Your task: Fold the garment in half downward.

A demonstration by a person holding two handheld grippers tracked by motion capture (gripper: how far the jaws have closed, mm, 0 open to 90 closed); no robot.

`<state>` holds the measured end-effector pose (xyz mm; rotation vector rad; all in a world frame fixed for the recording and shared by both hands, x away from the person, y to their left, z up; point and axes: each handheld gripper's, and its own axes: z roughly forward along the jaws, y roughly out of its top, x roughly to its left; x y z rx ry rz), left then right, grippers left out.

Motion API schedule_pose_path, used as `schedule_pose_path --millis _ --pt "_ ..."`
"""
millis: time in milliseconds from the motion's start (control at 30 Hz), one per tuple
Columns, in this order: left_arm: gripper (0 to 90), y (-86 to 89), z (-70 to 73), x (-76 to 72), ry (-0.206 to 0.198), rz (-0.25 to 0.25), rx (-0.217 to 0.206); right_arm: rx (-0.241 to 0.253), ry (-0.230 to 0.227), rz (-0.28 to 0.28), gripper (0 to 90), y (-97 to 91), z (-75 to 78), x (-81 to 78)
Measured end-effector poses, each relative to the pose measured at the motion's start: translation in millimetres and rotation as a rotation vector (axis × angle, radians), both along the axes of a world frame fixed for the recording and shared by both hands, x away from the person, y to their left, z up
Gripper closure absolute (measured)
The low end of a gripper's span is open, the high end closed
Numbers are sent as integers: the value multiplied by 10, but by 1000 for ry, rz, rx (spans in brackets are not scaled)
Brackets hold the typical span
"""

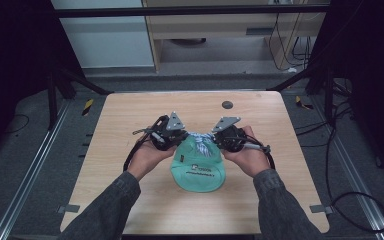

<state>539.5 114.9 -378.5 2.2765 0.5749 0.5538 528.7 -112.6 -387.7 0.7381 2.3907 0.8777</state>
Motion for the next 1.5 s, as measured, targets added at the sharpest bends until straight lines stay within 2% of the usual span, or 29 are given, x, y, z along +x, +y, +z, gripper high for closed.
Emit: schedule_pose_path --millis 200,867,1167,1333,1500 --pt "834 37 -62 -56 5 -6 9 -12 -4 16 831 38 -54 -80" --pt "831 84 -294 -239 43 1 -13 -33 12 43 827 96 -272 -239" --pt "829 102 -317 -327 47 -1 -32 -38 13 57 826 92 -306 -321" --pt "828 115 -370 -376 58 -6 -27 -44 20 71 822 106 -341 -378" --pt "828 128 -414 -409 71 -7 -43 -57 23 79 822 112 -389 -410"
